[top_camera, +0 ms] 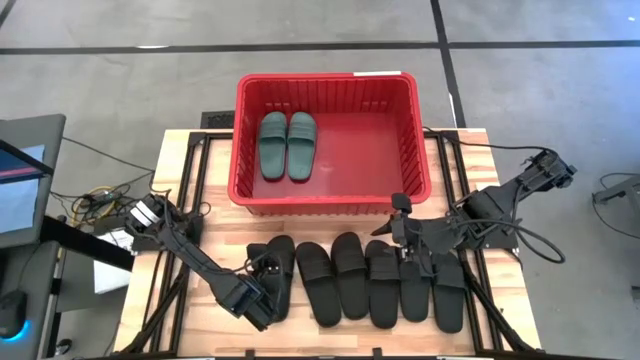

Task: Pick and place slides into bin
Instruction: Put the black slide into the red bin

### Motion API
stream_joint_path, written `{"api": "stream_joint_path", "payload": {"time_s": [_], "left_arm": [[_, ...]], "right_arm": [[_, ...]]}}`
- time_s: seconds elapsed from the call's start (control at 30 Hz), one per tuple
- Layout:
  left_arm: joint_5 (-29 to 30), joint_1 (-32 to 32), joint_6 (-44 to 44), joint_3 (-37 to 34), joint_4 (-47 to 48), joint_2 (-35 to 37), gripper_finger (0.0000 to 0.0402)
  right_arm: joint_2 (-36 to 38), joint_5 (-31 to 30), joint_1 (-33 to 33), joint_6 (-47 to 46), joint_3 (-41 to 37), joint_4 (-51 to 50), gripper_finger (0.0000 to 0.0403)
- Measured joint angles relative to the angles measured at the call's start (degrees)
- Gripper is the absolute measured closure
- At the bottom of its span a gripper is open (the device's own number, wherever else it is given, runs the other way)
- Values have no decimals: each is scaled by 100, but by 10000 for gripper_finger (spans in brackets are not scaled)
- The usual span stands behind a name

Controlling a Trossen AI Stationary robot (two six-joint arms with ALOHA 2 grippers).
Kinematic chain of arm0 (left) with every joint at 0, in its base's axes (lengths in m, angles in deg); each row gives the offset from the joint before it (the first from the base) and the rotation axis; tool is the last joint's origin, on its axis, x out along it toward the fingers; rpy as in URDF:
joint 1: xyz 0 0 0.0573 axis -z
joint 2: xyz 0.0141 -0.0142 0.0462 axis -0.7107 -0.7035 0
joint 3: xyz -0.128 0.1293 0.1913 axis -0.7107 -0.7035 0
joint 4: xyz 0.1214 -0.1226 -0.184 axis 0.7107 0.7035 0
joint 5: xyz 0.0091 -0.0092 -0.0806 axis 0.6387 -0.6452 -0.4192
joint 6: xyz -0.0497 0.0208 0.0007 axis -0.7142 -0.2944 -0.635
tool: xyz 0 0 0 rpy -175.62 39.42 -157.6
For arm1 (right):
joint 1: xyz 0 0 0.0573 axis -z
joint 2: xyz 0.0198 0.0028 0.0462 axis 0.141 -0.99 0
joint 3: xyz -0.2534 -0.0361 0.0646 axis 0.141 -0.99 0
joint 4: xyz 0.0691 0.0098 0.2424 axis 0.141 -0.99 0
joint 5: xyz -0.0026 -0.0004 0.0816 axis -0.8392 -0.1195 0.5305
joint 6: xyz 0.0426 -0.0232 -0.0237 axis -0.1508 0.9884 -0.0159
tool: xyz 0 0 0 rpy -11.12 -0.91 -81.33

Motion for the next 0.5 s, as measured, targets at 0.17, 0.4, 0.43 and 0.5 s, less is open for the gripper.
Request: {"api": "stream_joint_path", "payload": {"time_s": [0.17,0.4,0.43,0.5], "left_arm": [[12,-98,-14,0,0,0,255],[57,-160,-98,26,33,0,379],[55,-160,-106,48,48,0,388],[44,-171,-189,123,85,0,390]], "right_arm": [[0,0,0,4,1,26,271],[1,-1,0,5,0,24,271],[0,-1,0,-15,0,24,271],[1,-1,0,-71,-1,22,271]]}}
